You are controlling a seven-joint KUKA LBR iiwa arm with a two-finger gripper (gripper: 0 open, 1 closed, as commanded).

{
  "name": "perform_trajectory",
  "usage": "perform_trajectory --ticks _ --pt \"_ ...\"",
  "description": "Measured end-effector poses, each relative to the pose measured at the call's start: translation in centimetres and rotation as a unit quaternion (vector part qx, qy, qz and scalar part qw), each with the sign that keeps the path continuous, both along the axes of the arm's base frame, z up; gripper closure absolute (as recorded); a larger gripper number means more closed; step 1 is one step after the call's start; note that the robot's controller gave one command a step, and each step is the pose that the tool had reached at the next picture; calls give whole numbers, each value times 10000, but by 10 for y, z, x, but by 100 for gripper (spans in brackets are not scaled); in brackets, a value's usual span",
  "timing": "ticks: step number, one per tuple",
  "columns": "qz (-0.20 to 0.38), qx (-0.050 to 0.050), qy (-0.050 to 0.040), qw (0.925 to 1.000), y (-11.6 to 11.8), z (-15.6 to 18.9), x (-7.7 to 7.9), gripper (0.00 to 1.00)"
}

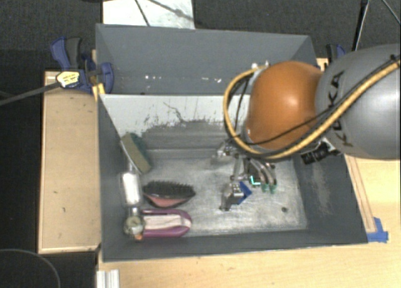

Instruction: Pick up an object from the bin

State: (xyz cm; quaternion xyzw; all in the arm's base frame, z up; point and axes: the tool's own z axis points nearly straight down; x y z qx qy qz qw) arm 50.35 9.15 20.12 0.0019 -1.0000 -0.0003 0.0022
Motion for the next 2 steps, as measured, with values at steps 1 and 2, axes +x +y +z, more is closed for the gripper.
perform_trajectory --ticks 1,2 --pt "93 5 -20 10000 58 -102 15 0" --pt "254 5 -57 9997 29 -43 8 0"
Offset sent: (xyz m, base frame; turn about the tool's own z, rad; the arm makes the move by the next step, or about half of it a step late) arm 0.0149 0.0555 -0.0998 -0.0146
